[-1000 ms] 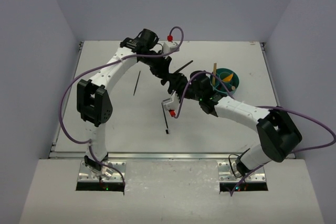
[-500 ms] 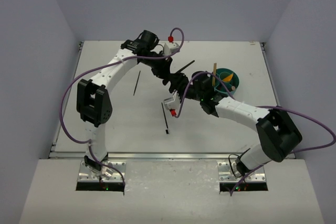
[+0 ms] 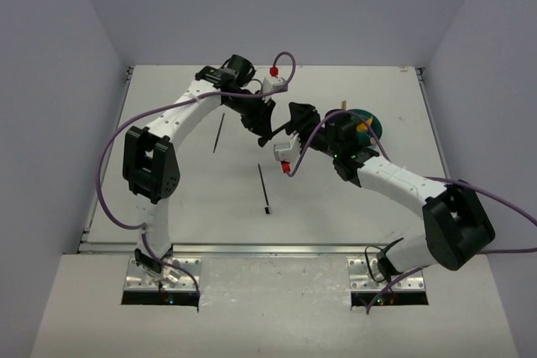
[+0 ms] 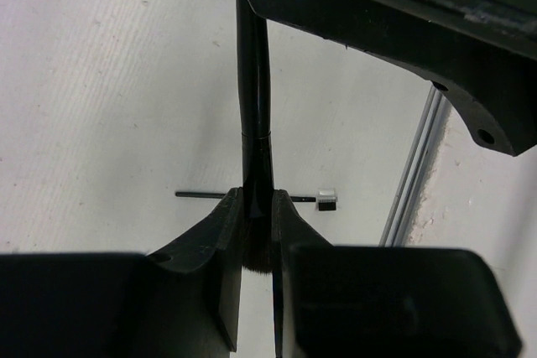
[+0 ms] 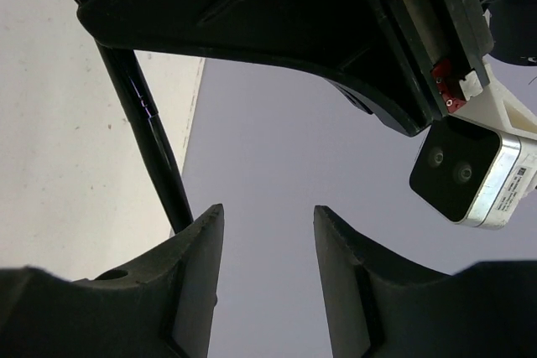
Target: Organize the makeup
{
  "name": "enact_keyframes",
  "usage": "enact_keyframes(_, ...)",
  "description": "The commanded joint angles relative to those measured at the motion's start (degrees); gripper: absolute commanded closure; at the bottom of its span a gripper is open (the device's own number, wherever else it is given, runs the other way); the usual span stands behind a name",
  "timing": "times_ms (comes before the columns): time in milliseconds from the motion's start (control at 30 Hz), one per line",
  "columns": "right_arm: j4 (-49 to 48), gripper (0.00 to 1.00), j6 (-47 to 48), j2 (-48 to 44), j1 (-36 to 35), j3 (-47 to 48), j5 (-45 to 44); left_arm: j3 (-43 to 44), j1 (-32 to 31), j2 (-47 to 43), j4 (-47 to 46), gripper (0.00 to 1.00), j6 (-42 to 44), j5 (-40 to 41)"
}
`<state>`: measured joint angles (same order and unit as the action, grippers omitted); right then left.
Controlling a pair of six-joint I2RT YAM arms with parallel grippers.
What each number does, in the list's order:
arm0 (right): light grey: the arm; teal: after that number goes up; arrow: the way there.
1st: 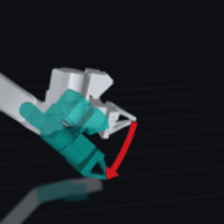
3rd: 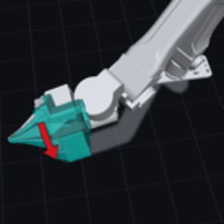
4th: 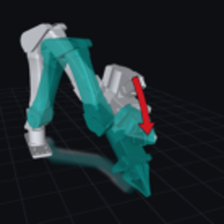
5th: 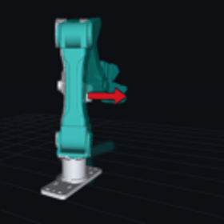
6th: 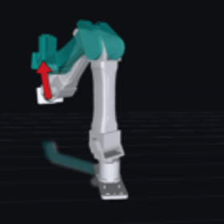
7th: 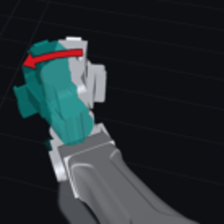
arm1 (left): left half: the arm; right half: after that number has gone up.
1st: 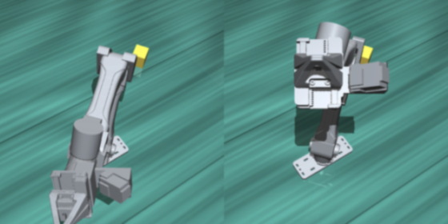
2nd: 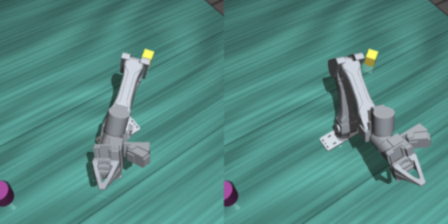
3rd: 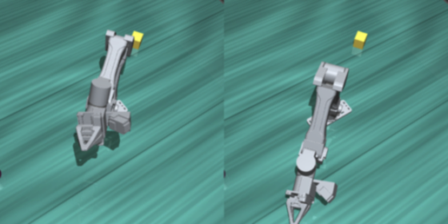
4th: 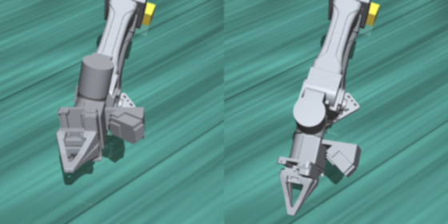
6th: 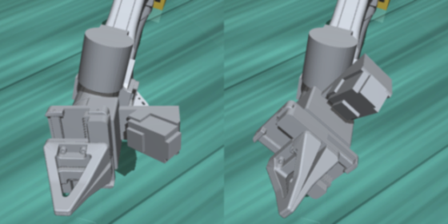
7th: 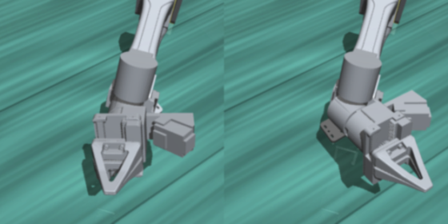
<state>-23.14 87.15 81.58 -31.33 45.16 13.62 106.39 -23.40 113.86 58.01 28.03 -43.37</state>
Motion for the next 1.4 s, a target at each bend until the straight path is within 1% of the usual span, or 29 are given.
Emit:
enact_keyframes(0, -2.1, 0.52, -0.4, -1.3, 0.2, -0.4, -0.2, 0.2, -0.6, -4.1, 0.3, 1.00, 1.0, -3.1)
enact_keyframes(133, 1.4, 0.52, 1.9, -0.7, 0.2, 0.4, 1.9, 0.6, -0.6, -4.1, 0.2, 1.00, 0.8, -3.5)
enact_keyframes(267, 5.4, 0.51, 1.1, -1.0, 0.2, 0.3, 5.4, 1.0, -0.6, -4.4, 0.2, 1.00, 0.6, -4.0)
enact_keyframes(467, 3.1, 0.51, 1.4, 0.6, 0.2, 0.8, 4.2, 0.6, -0.6, -5.2, 0.2, 1.00, 0.8, -3.8)
enact_keyframes(567, 3.8, 0.50, 1.8, 0.9, 0.2, 1.0, 5.2, 0.1, -0.6, -5.5, -0.3, 1.00, 0.8, -2.9)
enact_keyframes(700, 2.8, 0.50, -1.6, -0.9, 0.2, 1.4, 6.6, -1.1, -0.6, -5.4, -0.3, 1.00, 0.9, -0.9)
enact_keyframes(800, 4.2, 0.50, -1.7, -2.4, 0.2, 2.2, 7.5, -2.4, -0.6, -5.2, -0.7, 1.00, 1.0, 0.7)
enact_keyframes(900, 6.1, 0.50, -2.5, -4.8, 0.1, 2.5, 9.5, -2.5, -0.6, -4.5, -0.9, 1.00, 1.3, 2.9)
enact_keyframes(967, 8.0, 0.50, -4.7, -6.5, 0.1, 2.2, 10.7, -2.1, -0.6, -3.9, -1.1, 1.00, 1.1, 3.9)
enact_keyframes(1133, 13.0, 0.50, -6.0, -10.2, 0.1, -0.7, 13.2, -1.7, -0.6, -3.6, -1.6, 1.00, 0.3, 3.7)
enact_keyframes(1233, 14.0, 0.49, -5.3, -10.2, 0.1, -2.7, 12.9, -1.1, -0.6, -3.7, -1.5, 1.00, -0.1, 2.4)
enact_keyframes(1367, 13.2, 0.46, -3.2, -8.4, -0.5, -3.4, 9.8, -0.1, -0.9, -4.5, -1.3, 1.00, -0.7, 1.3)
